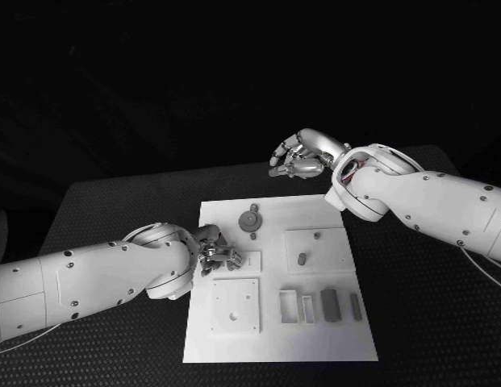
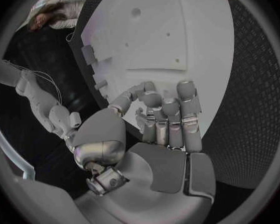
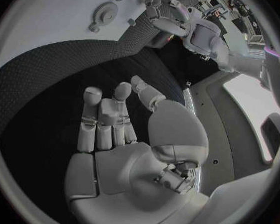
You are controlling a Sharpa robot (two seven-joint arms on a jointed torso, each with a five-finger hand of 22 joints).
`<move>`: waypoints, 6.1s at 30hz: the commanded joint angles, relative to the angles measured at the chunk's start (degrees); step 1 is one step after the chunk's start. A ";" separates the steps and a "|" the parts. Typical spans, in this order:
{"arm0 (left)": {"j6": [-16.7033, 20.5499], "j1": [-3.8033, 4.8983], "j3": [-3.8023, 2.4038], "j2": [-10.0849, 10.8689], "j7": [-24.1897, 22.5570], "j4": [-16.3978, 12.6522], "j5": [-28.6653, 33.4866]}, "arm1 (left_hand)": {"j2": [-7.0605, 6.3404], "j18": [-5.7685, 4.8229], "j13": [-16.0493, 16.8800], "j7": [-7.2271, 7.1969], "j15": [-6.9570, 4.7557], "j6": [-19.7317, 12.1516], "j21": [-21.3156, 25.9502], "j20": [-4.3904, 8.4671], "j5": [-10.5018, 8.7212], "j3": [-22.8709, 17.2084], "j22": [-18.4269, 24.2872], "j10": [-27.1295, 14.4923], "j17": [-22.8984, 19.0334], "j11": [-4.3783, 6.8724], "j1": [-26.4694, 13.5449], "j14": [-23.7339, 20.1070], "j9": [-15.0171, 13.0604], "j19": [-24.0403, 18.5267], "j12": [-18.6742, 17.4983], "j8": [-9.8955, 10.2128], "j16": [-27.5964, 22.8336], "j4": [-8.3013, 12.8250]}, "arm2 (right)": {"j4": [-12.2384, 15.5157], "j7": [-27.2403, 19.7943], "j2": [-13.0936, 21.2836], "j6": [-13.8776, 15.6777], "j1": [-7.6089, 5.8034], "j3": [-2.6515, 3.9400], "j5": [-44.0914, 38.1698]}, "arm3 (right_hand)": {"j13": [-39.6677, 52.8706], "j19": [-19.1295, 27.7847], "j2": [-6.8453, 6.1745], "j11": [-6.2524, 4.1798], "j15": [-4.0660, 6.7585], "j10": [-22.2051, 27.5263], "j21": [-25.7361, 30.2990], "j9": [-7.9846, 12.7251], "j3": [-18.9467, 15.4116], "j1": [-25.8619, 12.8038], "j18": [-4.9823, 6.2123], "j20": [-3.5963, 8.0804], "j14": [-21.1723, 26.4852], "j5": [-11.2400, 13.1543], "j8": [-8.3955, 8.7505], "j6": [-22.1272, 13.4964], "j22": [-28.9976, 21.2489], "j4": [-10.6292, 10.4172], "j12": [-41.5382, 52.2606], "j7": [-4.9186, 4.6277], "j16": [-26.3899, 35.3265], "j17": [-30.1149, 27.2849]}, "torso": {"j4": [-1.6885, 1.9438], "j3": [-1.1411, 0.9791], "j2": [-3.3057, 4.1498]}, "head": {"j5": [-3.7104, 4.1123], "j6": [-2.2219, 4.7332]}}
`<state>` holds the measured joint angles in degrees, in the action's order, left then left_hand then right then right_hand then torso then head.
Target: Assemble the parts on the task board
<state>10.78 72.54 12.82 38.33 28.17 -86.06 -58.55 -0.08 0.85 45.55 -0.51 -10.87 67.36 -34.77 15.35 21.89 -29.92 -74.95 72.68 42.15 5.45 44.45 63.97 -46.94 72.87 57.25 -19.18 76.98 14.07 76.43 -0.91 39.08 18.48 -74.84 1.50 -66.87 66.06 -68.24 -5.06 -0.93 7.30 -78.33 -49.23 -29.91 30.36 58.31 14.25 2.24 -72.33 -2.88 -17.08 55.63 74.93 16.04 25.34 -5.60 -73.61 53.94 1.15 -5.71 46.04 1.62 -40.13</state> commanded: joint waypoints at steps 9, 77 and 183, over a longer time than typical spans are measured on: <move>1.16 -0.01 -0.36 0.15 -0.70 -0.11 0.05 | 4.10 0.71 -0.23 0.98 -0.12 1.00 -0.20 0.41 -1.51 -2.20 -1.13 -0.09 -0.27 0.34 3.86 -0.16 -0.15 0.06 0.31 0.38 0.39 1.71 | -0.07 -0.26 -0.04 -0.75 0.08 0.04 0.03 | 0.08 0.05 -0.10 -0.03 -0.13 0.37 0.39 -0.09 -0.18 -0.51 0.75 0.24 0.18 0.08 0.28 -0.50 0.73 -0.18 -0.38 0.02 0.22 -0.03 | 0.00 -0.03 0.01 | 0.09 -0.11; -2.83 -0.02 -0.22 -1.16 0.88 0.22 -9.29 | 3.50 0.65 -0.78 1.20 -0.04 0.60 -0.12 0.42 -7.32 -2.67 -1.12 -0.11 -1.04 0.15 4.81 -0.32 -0.16 0.01 0.39 1.15 0.75 0.89 | 0.07 -0.42 0.01 -0.90 0.17 0.04 0.03 | 0.14 0.01 -0.06 -0.03 -0.14 0.36 0.42 -0.20 -0.17 -0.57 0.75 0.25 0.17 0.08 0.33 -0.54 0.77 -0.15 -0.38 0.01 0.21 0.00 | 0.05 -0.05 0.00 | 0.13 -0.31; -0.11 -0.11 -0.23 -1.47 0.69 0.81 -9.90 | -5.61 0.99 -1.19 1.23 -0.30 0.22 0.32 0.57 -15.59 -1.53 -1.09 -0.16 -2.01 0.14 3.05 -0.36 -0.26 0.38 1.08 2.15 1.51 -7.17 | 0.17 -0.46 0.17 -0.99 0.18 0.04 0.13 | 0.20 0.00 -0.19 0.00 -0.16 0.38 0.50 -0.34 -0.25 -0.79 0.75 0.24 0.19 0.08 0.44 -0.65 0.81 -0.17 -0.41 -0.02 0.26 0.02 | -0.03 -0.06 -0.01 | 0.39 -0.23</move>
<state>10.43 72.43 12.59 36.93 28.79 -85.18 -68.18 -4.98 0.85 44.44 0.51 -10.75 67.76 -34.76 15.44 6.58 -31.42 -74.93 72.69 40.21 5.47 47.48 63.54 -47.18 73.22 58.13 -17.26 78.32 7.20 76.51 -0.96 39.25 18.03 -74.69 1.50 -66.84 66.17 -68.23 -5.28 -0.93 7.30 -78.33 -49.02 -30.20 30.36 58.08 14.25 2.24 -72.33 -2.88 -16.86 55.26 74.92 16.04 25.12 -5.59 -73.61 53.94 1.13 -5.76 46.03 2.02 -40.36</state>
